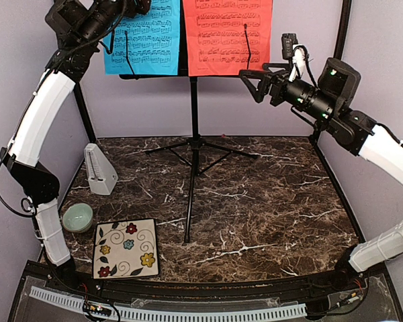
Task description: Set up the instrument practice props
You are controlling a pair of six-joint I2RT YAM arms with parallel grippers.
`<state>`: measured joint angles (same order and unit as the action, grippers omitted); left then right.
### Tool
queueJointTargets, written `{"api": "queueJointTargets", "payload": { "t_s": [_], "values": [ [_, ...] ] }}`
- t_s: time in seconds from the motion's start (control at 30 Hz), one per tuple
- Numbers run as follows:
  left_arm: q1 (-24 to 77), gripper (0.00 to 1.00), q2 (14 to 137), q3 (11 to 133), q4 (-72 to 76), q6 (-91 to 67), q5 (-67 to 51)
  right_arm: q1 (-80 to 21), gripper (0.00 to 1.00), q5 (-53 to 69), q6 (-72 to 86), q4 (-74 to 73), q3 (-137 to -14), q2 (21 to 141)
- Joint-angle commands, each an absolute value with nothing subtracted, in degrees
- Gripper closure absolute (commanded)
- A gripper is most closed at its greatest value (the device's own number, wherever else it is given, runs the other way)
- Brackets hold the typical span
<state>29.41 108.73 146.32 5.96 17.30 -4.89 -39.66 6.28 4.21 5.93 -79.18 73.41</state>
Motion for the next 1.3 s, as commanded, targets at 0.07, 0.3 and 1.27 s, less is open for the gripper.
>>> {"api": "queueJointTargets", "payload": {
  "t_s": [0.07, 0.3, 1.27],
  "values": [
    [29.1, 0.01, 107.0, 147.0, 6.8, 18.2, -6.3, -40.0, 0.00, 7.1, 4.8, 7.7, -80.7, 74.0],
    [29.2, 0.01, 104.8, 146.3, 4.8, 19.9, -6.6, -40.0, 0.00, 7.3, 4.7, 7.6, -81.0, 74.2],
    [29.1, 0.01, 91.1, 129.5, 2.8, 20.8, 2.0, -40.1, 0.00, 7.9, 5.2, 7.9, -80.1, 72.1]
  ]
}}
